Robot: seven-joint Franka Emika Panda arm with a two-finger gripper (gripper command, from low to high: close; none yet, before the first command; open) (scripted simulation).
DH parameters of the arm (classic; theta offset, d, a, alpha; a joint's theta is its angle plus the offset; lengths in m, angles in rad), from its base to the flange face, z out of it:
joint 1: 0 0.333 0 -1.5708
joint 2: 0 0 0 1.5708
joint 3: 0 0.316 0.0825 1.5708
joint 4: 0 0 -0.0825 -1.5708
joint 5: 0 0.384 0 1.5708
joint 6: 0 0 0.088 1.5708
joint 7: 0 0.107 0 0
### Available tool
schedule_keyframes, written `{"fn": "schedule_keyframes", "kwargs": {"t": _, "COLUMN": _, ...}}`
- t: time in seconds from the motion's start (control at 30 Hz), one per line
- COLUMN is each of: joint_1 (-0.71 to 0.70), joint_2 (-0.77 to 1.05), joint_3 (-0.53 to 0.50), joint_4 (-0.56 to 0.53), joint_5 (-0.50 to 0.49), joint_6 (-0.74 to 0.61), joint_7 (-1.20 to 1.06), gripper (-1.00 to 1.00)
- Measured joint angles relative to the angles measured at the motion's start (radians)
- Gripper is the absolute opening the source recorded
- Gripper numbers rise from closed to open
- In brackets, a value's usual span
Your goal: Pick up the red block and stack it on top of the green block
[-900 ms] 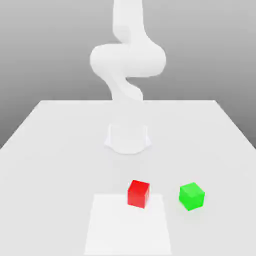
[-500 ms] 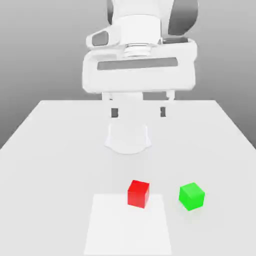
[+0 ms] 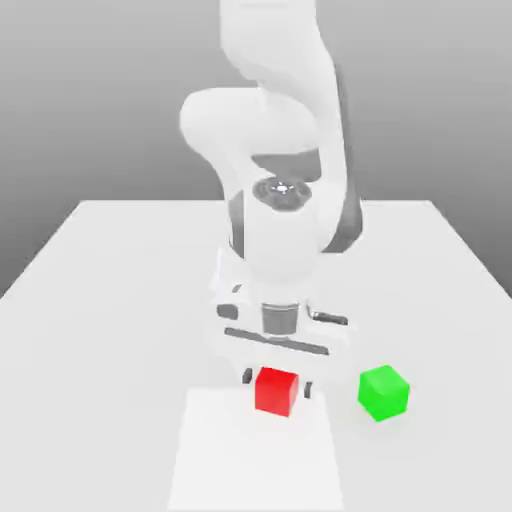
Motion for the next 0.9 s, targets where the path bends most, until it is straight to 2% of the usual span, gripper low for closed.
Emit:
{"fn": "schedule_keyframes", "kwargs": {"t": 0.13, "joint_1": 0.006, "joint_2": 0.006, "joint_3": -0.005, "joint_4": 0.001, "joint_5": 0.001, "joint_6": 0.006, "joint_7": -0.001, "gripper": -1.00}}
{"fn": "schedule_keyframes", "kwargs": {"t": 0.4, "joint_1": 0.006, "joint_2": -0.255, "joint_3": 0.024, "joint_4": -0.036, "joint_5": 0.095, "joint_6": -0.219, "joint_7": -0.064, "gripper": -1.00}}
{"fn": "schedule_keyframes", "kwargs": {"t": 0.7, "joint_1": 0.169, "joint_2": -0.320, "joint_3": 0.233, "joint_4": 0.065, "joint_5": 0.172, "joint_6": -0.380, "joint_7": 0.311, "gripper": -1.00}}
{"fn": "schedule_keyframes", "kwargs": {"t": 0.77, "joint_1": 0.175, "joint_2": -0.311, "joint_3": 0.271, "joint_4": 0.081, "joint_5": 0.152, "joint_6": -0.391, "joint_7": 0.384, "gripper": -1.00}}
{"fn": "schedule_keyframes", "kwargs": {"t": 0.9, "joint_1": 0.141, "joint_2": -0.256, "joint_3": 0.290, "joint_4": 0.091, "joint_5": 0.024, "joint_6": -0.370, "joint_7": 0.493, "gripper": -1.00}}
